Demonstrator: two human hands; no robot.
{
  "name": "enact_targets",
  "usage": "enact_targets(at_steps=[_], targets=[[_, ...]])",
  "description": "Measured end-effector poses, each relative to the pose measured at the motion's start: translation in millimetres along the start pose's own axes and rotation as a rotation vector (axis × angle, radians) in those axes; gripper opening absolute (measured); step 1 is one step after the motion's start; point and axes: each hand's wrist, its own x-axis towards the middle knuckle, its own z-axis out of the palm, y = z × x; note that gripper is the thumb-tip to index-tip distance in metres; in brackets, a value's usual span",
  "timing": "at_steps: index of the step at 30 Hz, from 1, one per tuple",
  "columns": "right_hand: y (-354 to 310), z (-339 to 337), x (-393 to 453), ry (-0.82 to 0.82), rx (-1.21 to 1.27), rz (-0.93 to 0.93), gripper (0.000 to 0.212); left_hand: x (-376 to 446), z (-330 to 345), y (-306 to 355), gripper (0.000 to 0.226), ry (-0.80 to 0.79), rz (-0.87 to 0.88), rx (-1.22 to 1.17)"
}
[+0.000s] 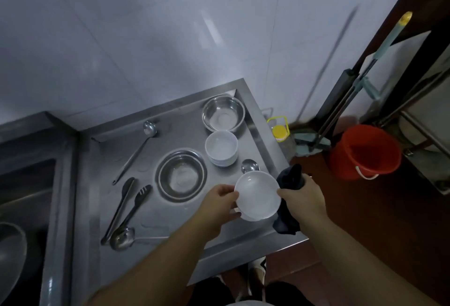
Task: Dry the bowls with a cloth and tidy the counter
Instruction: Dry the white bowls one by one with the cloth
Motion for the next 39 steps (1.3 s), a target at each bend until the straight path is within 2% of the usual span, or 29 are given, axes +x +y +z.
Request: enact_targets(at_steps=[4,12,20,28,34,39], targets=[[15,6,5,-0.006,-0.046,0.005,0.039,21,4,-18,0.017,0.04,-0.009,0.062],[27,25,16,-0.018,-0.144,0.008,0.023,52,5,-39,0.016,0.144,-0.027,0.134],[33,44,27,-0.017,-0.214,-0.046,0.024,66,4,-51,0.013,0.286,0.03,0.187],[33,41,22,-0.043,-0.214,-0.064,0.027,63,1,-51,0.009,0.275,0.047,0.218],[21,16,12,-0.037,-0.177,-0.083,0.029,47,-10,-37,0.014,0.255,0.115,0.452],[4,-3,12,-0.005,-0.252,-0.193,0.022,25,-26,-24,0.019,0.26,0.24,0.71]])
